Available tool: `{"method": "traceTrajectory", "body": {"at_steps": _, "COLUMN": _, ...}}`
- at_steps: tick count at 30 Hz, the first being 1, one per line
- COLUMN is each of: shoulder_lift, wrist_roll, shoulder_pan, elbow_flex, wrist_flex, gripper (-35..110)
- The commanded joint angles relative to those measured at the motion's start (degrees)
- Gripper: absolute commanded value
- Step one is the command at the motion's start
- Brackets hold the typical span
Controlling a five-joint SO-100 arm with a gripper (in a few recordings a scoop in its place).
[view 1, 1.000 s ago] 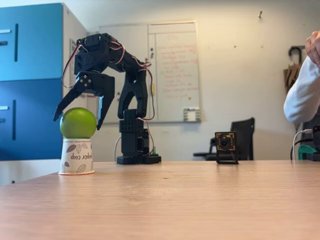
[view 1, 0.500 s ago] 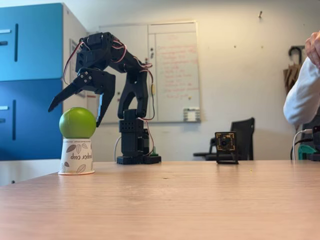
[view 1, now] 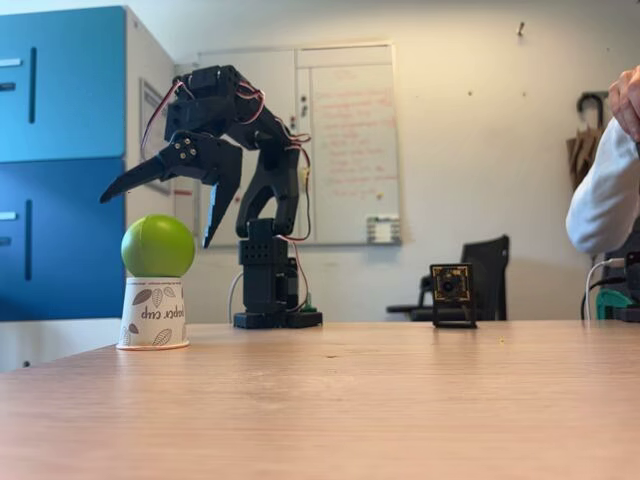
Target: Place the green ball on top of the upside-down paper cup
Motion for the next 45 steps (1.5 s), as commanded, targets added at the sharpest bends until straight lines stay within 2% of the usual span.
{"method": "traceTrajectory", "body": {"at_steps": 1, "shoulder_lift": 4.13, "wrist_roll": 0.62, "shoulder_pan": -0.53, "elbow_flex": -0.44, "wrist_flex": -1.32, "gripper": 59}}
{"method": "traceTrajectory", "body": {"at_steps": 6, "shoulder_lift": 11.95, "wrist_roll": 3.87, "shoulder_pan": -3.08, "elbow_flex": -0.44, "wrist_flex": -8.17, "gripper": 57}}
{"method": "traceTrajectory", "body": {"at_steps": 9, "shoulder_lift": 17.49, "wrist_roll": 7.91, "shoulder_pan": -4.75, "elbow_flex": 0.88, "wrist_flex": -13.8, "gripper": 50}}
{"method": "traceTrajectory", "body": {"at_steps": 18, "shoulder_lift": 36.39, "wrist_roll": 29.27, "shoulder_pan": -11.87, "elbow_flex": 13.18, "wrist_flex": -23.91, "gripper": 17}}
{"method": "traceTrajectory", "body": {"at_steps": 20, "shoulder_lift": 41.4, "wrist_roll": 36.21, "shoulder_pan": -13.36, "elbow_flex": 17.93, "wrist_flex": -24.17, "gripper": 8}}
{"method": "traceTrajectory", "body": {"at_steps": 23, "shoulder_lift": 47.2, "wrist_roll": 41.13, "shoulder_pan": -14.68, "elbow_flex": 24.26, "wrist_flex": -23.82, "gripper": 0}}
{"method": "traceTrajectory", "body": {"at_steps": 29, "shoulder_lift": 54.05, "wrist_roll": 46.67, "shoulder_pan": -16.7, "elbow_flex": 37.35, "wrist_flex": -19.25, "gripper": 0}}
{"method": "traceTrajectory", "body": {"at_steps": 33, "shoulder_lift": 53.96, "wrist_roll": 46.76, "shoulder_pan": -16.88, "elbow_flex": 44.82, "wrist_flex": -14.24, "gripper": 0}}
{"method": "traceTrajectory", "body": {"at_steps": 39, "shoulder_lift": 56.25, "wrist_roll": 46.41, "shoulder_pan": -17.49, "elbow_flex": 58.36, "wrist_flex": -17.23, "gripper": 0}}
{"method": "traceTrajectory", "body": {"at_steps": 45, "shoulder_lift": 59.41, "wrist_roll": 44.21, "shoulder_pan": -17.84, "elbow_flex": 63.11, "wrist_flex": -13.01, "gripper": 0}}
